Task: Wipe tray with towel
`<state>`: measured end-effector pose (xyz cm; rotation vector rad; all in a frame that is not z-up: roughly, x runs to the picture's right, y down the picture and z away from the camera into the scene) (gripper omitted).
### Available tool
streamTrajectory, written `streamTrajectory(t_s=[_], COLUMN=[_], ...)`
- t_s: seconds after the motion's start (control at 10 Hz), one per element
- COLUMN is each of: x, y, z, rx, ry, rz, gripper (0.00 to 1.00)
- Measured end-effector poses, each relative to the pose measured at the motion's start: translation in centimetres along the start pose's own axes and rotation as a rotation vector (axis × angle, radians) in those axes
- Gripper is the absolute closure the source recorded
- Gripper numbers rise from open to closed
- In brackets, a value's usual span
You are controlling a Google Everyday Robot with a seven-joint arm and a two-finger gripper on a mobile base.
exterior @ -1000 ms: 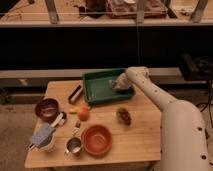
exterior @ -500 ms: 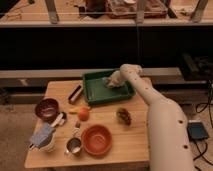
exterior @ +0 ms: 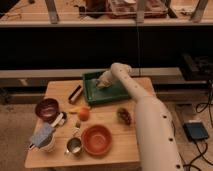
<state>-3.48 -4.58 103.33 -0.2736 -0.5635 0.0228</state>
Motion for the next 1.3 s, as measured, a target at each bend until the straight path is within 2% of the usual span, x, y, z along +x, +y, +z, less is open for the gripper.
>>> streamTrajectory(t_s=[0.2,0.5,0.7,0.9,1.0,1.1,1.3], x=[-1.8,-2.4,-1.8,0.2,1.4,2.8,5.0], y=[1.8,5.4,6.7,6.9,6.8,6.4,5.5], z=[-0.5,-2.1,-3.5,-5.7,-7.0,-8.9,-11.3], rx=[-0.052,-0.116,-0.121,-0.093,-0.067,-0.023,0.039], ry=[0.001,0.016,0.043,0.087,0.112,0.143,0.195], rz=[-0.054,-0.067,-0.046,-0.015,0.002,0.023,0.068], gripper=[1.00,1.00,1.00,1.00,1.00,1.00,1.00])
